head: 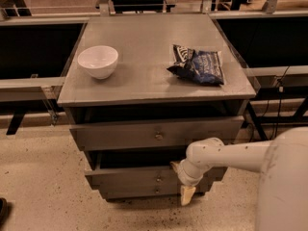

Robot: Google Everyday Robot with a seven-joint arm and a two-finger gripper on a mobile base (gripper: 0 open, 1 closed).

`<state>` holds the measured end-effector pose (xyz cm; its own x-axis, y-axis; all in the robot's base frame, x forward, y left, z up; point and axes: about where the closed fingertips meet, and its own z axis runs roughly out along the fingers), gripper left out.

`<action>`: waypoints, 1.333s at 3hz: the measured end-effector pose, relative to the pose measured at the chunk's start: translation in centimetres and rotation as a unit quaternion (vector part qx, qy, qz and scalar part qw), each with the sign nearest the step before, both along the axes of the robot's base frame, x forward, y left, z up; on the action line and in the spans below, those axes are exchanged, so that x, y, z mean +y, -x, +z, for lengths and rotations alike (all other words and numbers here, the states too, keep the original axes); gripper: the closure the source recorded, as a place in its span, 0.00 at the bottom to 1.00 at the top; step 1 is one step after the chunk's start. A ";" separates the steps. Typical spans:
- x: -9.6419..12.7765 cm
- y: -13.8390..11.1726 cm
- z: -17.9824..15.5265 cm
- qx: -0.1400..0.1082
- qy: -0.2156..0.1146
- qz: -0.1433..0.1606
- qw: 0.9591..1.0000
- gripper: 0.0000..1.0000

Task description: Open middle drawer

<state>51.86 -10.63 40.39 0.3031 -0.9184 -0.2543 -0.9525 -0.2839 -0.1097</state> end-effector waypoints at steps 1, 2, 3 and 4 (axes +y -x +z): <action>1.1 0.5 -0.1 0.013 0.015 0.014 1.000 0.41; 1.0 0.2 0.2 0.013 0.015 0.014 1.000 0.65; 0.9 -0.1 0.4 0.013 0.015 0.014 1.000 0.88; 0.7 -0.1 0.4 0.018 0.014 0.014 1.000 1.00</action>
Offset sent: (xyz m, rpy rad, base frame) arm -0.0150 0.0293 0.0043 -0.0661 0.0643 0.0813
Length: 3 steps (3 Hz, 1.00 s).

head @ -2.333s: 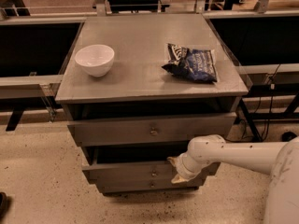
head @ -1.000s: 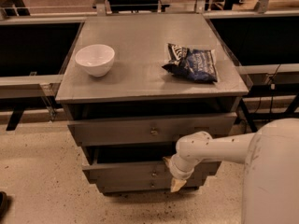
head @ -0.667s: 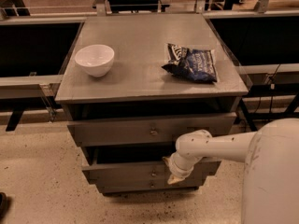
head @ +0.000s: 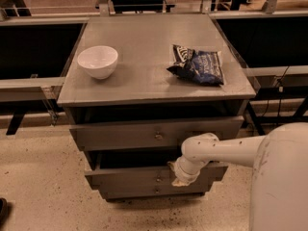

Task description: Open middle drawer

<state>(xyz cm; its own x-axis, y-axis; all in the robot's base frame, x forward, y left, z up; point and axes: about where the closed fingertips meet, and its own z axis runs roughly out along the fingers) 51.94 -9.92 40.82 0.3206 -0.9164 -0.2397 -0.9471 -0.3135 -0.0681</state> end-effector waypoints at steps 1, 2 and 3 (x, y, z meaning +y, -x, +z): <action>-0.1 -0.2 0.1 0.000 0.000 0.000 1.000 1.00; -0.2 0.0 0.9 -0.003 -0.003 -0.006 1.000 1.00; -0.2 -0.2 1.3 -0.003 -0.003 -0.006 1.000 1.00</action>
Offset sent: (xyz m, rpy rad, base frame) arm -0.1381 -0.0345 0.0234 -0.0452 0.1193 0.0074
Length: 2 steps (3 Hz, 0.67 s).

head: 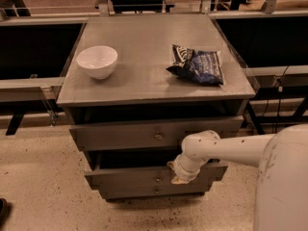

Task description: Open middle drawer

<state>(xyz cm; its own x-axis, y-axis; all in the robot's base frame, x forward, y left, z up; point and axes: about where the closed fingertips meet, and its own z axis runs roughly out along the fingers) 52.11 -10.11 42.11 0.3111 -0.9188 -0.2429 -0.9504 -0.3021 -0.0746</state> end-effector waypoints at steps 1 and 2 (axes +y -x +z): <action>0.0 -0.3 0.2 0.000 0.000 0.000 1.000 1.00; 0.1 -0.5 0.3 0.000 0.000 0.000 1.000 1.00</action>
Offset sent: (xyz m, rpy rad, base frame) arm -0.2167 -0.0436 -0.0116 -0.0643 0.2561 -0.0147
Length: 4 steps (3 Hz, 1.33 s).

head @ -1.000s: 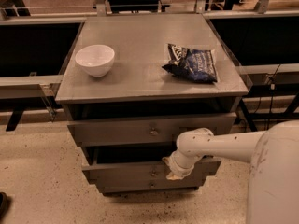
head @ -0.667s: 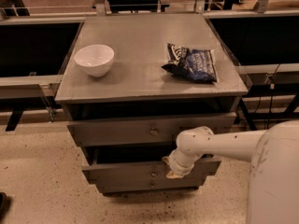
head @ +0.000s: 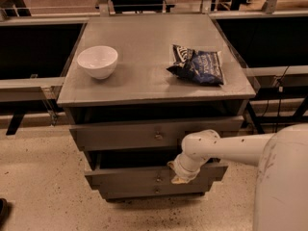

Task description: Open middle drawer

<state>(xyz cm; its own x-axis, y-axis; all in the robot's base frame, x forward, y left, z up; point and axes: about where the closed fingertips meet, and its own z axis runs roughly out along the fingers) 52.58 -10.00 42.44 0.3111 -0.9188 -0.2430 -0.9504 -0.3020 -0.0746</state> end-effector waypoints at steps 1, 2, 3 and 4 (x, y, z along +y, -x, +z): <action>0.0 0.0 0.0 0.000 0.000 0.000 1.000 0.84; 0.0 0.0 0.0 0.000 0.000 0.000 1.000 0.60; 0.0 0.0 0.0 0.000 0.000 0.000 1.000 0.37; 0.0 0.0 0.0 0.000 0.000 0.000 1.000 0.14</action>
Offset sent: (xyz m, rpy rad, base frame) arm 0.0000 0.0000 0.0003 0.0000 0.0000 0.0000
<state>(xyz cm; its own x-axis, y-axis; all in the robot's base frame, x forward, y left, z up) 52.57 -9.99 42.45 0.3111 -0.9188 -0.2430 -0.9504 -0.3021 -0.0745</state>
